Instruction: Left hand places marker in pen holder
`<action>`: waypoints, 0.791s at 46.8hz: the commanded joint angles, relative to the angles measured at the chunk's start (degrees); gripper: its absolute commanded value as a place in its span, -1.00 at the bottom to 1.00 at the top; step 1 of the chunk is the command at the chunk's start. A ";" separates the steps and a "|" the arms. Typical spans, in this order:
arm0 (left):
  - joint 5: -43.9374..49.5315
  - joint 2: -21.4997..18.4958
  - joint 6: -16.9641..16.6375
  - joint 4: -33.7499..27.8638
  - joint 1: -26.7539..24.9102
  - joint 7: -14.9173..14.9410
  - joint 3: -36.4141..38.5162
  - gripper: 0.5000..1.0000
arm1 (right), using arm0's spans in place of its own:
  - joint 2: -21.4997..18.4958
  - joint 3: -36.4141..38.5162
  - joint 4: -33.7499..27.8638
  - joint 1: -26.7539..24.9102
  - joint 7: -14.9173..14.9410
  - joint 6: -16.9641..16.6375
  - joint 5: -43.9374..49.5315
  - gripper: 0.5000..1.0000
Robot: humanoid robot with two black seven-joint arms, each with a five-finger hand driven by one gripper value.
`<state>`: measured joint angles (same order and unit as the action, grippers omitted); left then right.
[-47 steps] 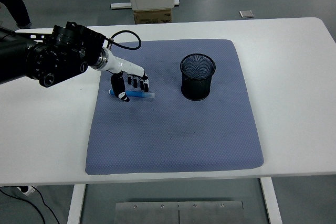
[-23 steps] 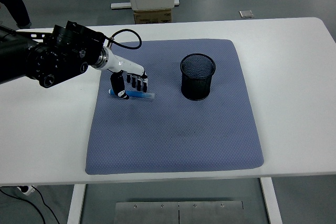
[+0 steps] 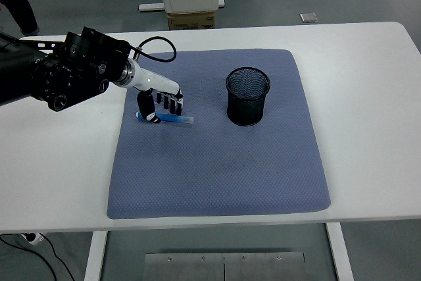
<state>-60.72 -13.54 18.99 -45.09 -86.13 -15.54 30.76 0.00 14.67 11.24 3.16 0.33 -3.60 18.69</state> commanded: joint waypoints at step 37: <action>-2.73 0.88 -2.29 -0.09 0.70 -0.02 0.00 -0.37 | 0.00 0.00 0.01 0.00 0.02 0.00 0.04 1.00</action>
<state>-63.19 -12.66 16.70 -45.18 -85.64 -15.57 30.76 0.00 14.68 11.23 3.16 0.36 -3.60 18.71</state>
